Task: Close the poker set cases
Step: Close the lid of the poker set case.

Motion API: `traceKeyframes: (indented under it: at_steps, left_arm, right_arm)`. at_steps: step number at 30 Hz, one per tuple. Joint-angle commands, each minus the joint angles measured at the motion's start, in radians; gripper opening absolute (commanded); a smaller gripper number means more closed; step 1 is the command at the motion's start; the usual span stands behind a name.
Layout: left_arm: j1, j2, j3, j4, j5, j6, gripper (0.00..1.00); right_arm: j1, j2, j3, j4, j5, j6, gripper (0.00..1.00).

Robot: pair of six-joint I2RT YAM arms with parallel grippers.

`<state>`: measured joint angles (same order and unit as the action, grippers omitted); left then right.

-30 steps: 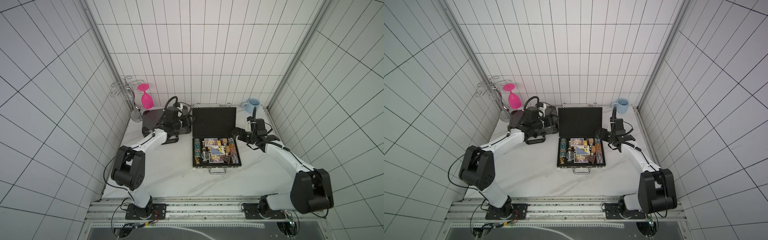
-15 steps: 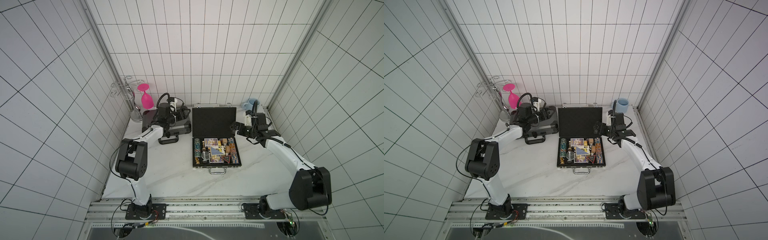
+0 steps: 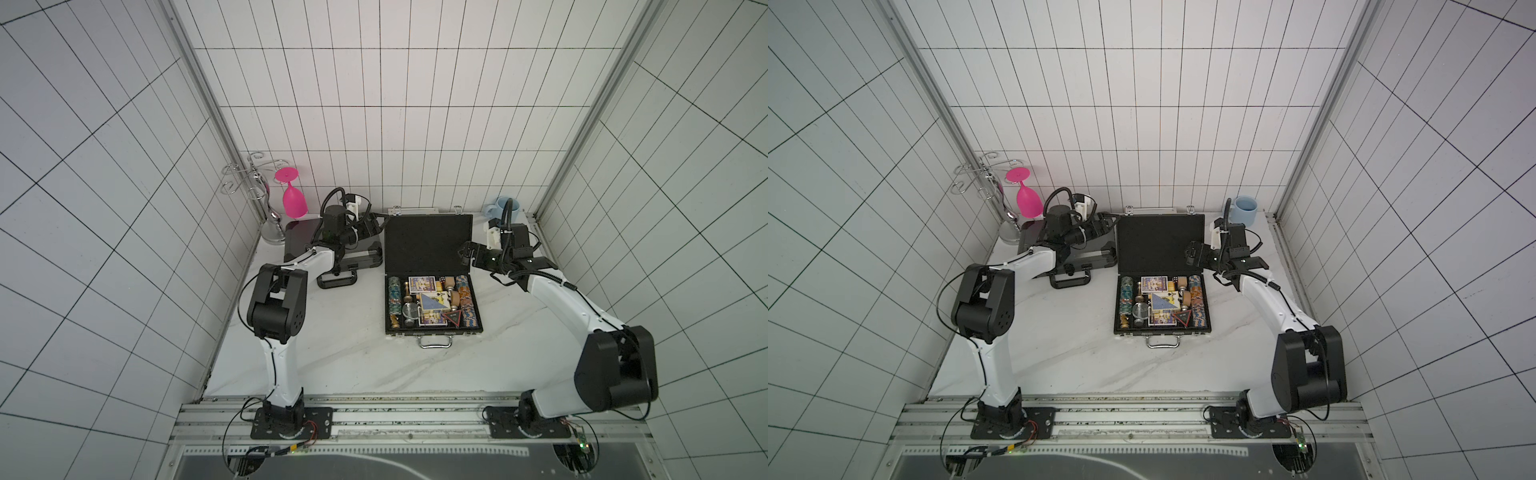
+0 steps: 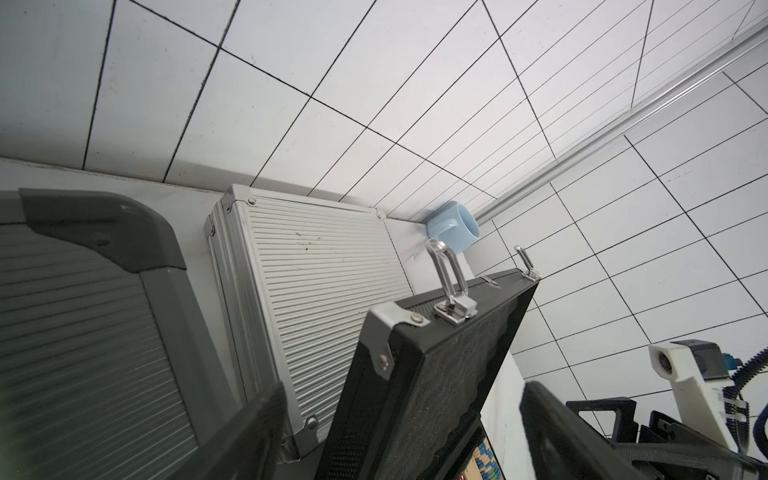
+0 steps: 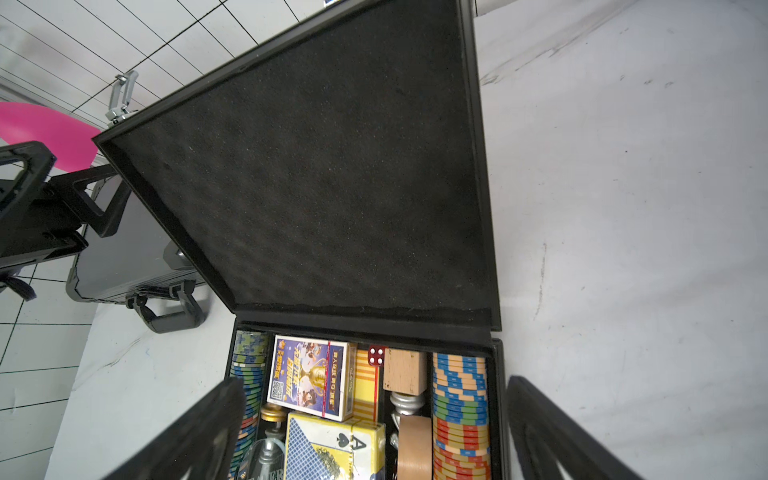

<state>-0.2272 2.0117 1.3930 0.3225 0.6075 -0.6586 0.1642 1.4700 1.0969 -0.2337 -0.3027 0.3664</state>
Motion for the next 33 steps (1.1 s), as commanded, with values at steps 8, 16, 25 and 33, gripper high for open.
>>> traceKeyframes:
  at_steps: [8, 16, 25, 33]
  left_arm:
    - [-0.047, 0.049, 0.072, 0.025, 0.08, 0.002, 0.97]
    - [-0.046, 0.059, 0.101, -0.02, 0.095, 0.032, 0.98]
    - [-0.034, 0.095, 0.145, -0.096, 0.071, 0.106, 0.98]
    - [-0.036, 0.163, 0.22, -0.096, 0.116, 0.121, 0.98]
  right_arm:
    - [-0.001, 0.026, 0.064, 0.005, 0.025, 0.001, 0.99]
    - [-0.002, 0.017, 0.062, 0.004, 0.027, -0.001, 0.99]
    - [-0.002, 0.029, 0.072, 0.004, 0.033, -0.009, 1.0]
    - [0.002, 0.035, 0.088, 0.007, 0.036, -0.004, 1.0]
